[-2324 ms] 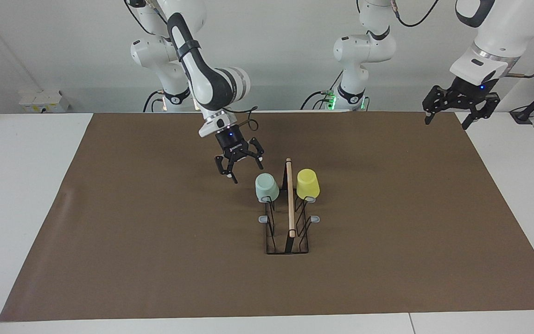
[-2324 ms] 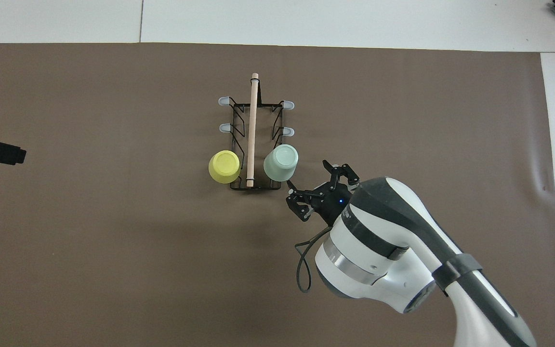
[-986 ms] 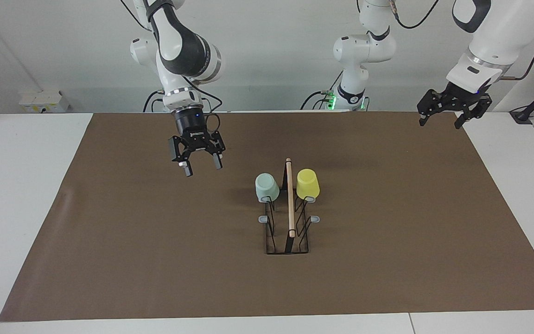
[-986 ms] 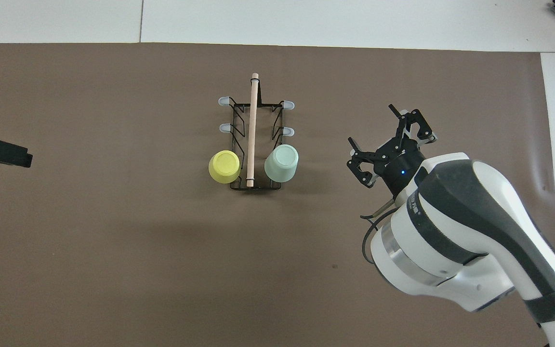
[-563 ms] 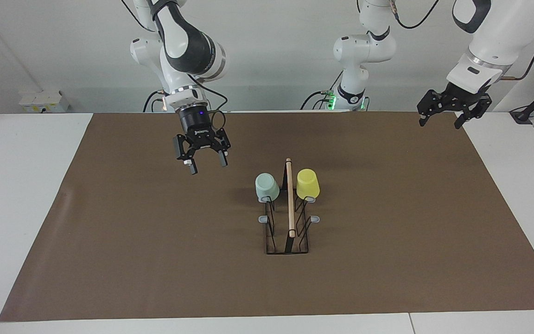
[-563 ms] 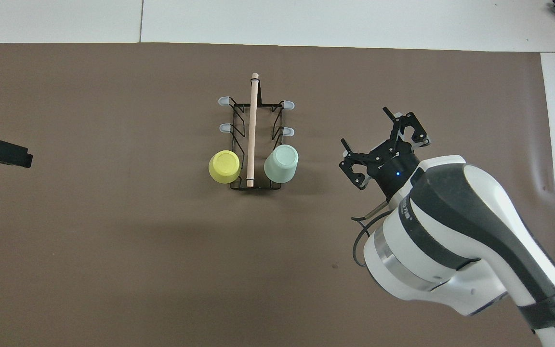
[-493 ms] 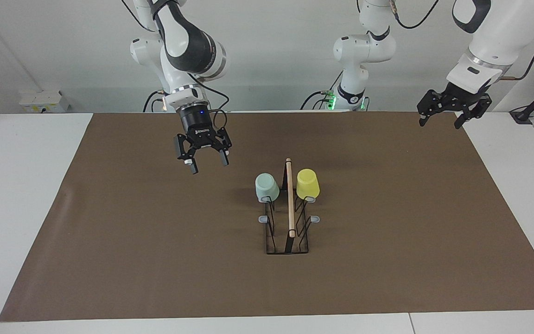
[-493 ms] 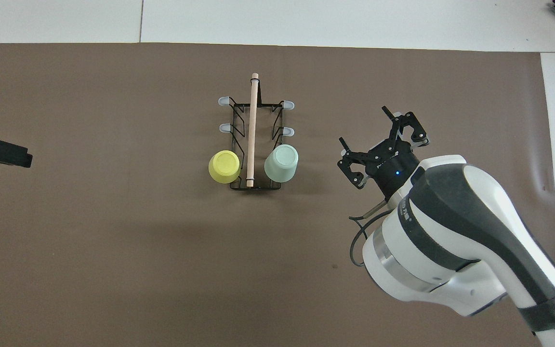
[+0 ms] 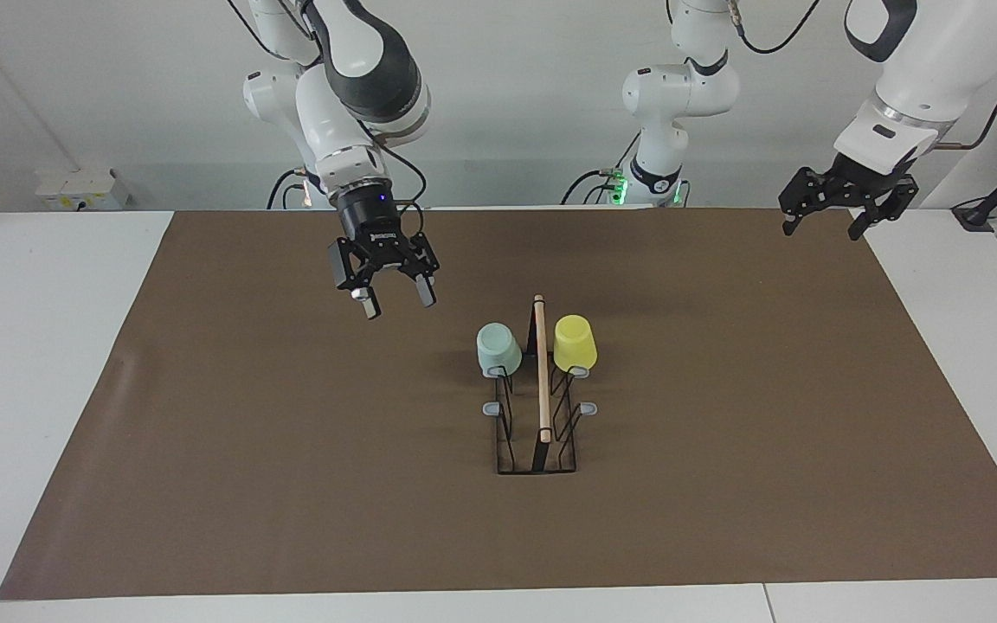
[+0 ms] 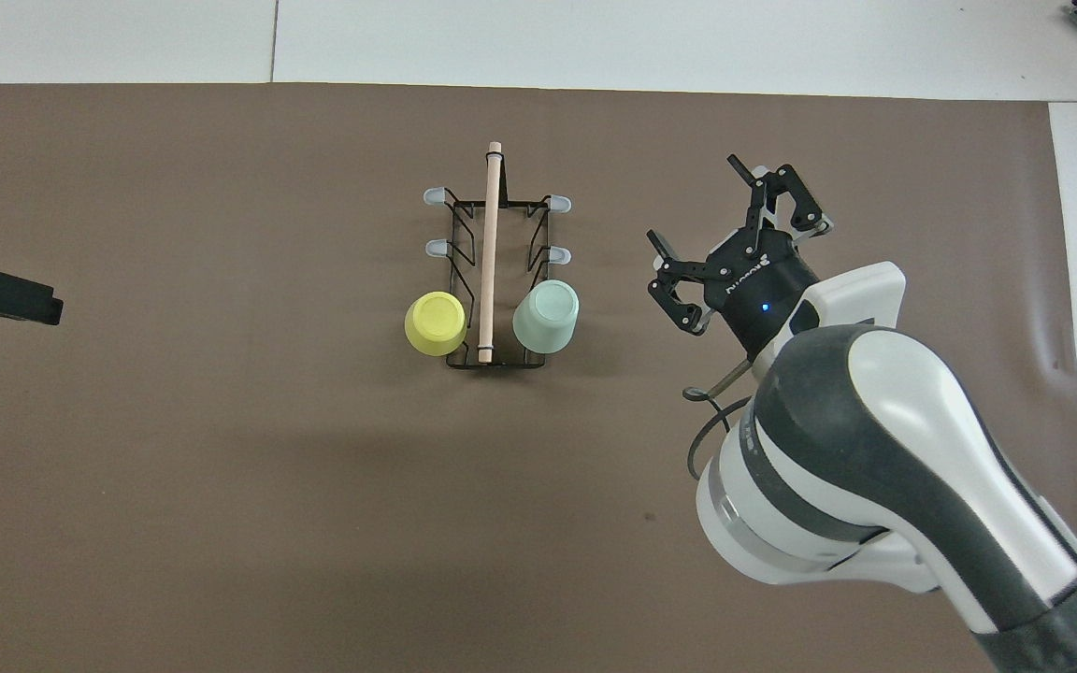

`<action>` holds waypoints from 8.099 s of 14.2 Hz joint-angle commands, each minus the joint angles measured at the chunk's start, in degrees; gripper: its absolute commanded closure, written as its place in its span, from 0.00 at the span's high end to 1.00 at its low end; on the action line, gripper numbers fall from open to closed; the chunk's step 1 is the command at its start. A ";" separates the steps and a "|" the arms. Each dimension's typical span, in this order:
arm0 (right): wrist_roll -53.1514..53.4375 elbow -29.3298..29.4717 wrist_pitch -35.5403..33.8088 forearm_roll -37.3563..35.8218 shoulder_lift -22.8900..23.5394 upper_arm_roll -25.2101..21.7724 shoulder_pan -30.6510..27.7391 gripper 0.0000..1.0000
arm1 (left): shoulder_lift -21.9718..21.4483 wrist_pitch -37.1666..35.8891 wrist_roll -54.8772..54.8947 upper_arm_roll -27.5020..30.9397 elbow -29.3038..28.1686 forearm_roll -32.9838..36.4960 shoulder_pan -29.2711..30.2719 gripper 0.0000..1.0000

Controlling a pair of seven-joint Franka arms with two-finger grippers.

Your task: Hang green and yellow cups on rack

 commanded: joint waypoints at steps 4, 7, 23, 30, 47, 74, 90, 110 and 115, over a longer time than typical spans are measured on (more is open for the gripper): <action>2.09 0.79 -7.98 -11.60 0.33 0.77 -3.37 1.00 | -1.52 -0.32 -0.76 0.15 -1.64 1.11 -0.28 1.00; 3.14 0.01 -12.30 -14.79 -0.02 0.68 -5.39 1.00 | -1.52 -0.32 -0.76 0.15 -1.64 1.11 -0.28 1.00; 77.45 -0.17 -52.53 -64.16 -2.48 -0.37 -17.61 1.00 | -1.52 -0.32 -0.76 0.15 -1.64 1.11 -0.28 1.00; 98.21 -0.53 -69.24 -82.18 -6.00 -0.37 -23.14 1.00 | -1.52 -0.32 -0.76 0.15 -1.64 1.11 -0.28 1.00; 123.12 9.49 -92.26 -112.79 -7.41 -0.72 -29.57 1.00 | -1.52 -0.32 -0.76 0.15 -1.64 1.11 -0.28 1.00; 130.33 13.80 -106.35 -106.11 -8.73 -23.84 -13.75 1.00 | -1.52 -0.32 -0.76 0.15 -1.64 1.11 -0.28 1.00; 126.46 18.55 -100.82 -109.45 -5.47 -20.06 -17.53 1.00 | -1.52 -0.32 -0.76 0.15 -1.64 1.11 -0.28 1.00; 128.83 19.51 -102.04 -111.65 -4.59 -19.45 -16.56 1.00 | -1.52 -0.32 -0.76 0.15 -1.64 1.20 -0.28 1.00; 129.18 19.69 -101.96 -111.39 -4.33 -20.67 -14.10 1.00 | -1.52 -0.32 -0.76 0.15 -1.64 1.11 -0.28 1.00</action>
